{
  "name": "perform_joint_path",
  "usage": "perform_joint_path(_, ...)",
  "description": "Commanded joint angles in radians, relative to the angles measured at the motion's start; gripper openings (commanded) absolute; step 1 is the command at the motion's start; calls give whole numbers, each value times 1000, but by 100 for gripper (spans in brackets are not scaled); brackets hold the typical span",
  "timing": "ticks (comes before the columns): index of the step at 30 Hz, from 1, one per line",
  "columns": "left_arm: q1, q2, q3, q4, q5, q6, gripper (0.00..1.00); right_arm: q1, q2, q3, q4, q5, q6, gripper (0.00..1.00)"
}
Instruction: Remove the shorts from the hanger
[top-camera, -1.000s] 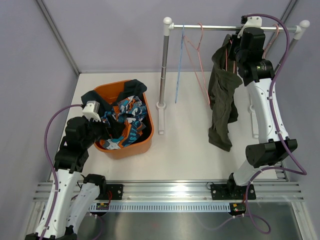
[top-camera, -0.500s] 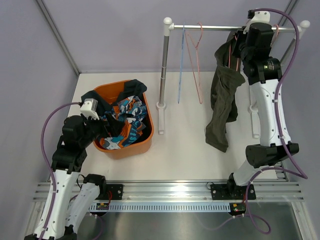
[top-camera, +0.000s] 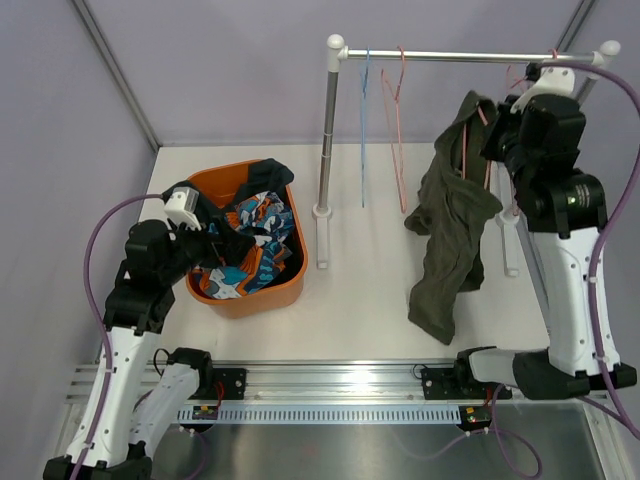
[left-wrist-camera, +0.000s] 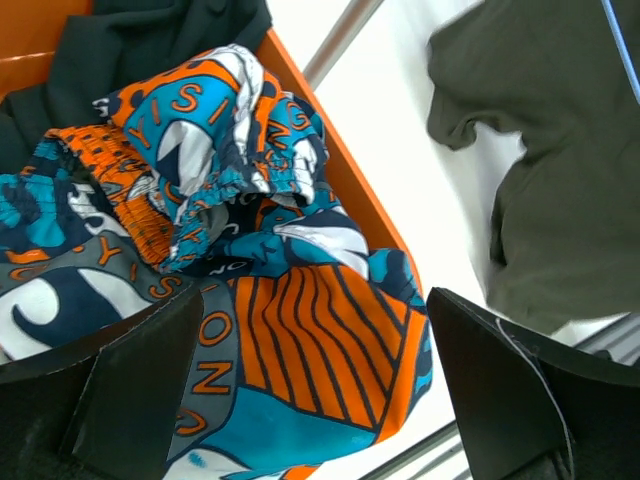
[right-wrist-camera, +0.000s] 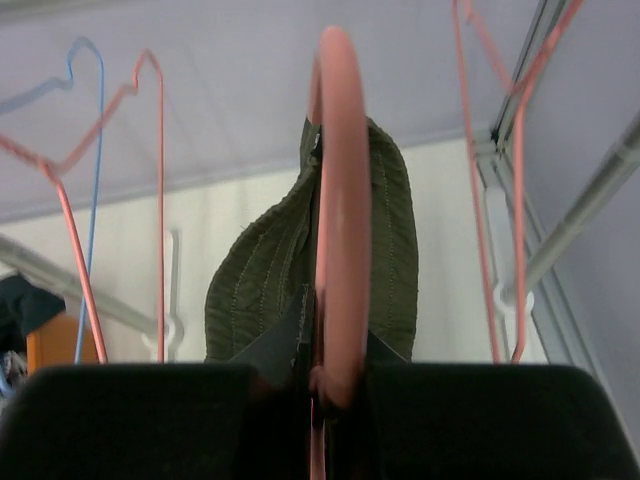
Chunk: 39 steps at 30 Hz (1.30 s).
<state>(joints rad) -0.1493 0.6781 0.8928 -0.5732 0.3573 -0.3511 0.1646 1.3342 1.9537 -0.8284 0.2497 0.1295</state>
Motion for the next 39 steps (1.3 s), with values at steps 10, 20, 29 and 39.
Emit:
perform_joint_path(10,-175,95,67,128,-3,-46,97,436,-332,-504,-60,145,245,0)
perform_joint_path(20,-594,245,98,216,-286,-101,96,768,-314,-550,-78,252,355,0)
perform_joint_path(29,-742,368,199,259,-369,-104,96,966,-184,-457,-107,381,358,0)
perform_joint_path(39,-805,508,247,256,-524,-89,95,1044,-148,-395,-117,425,357,0)
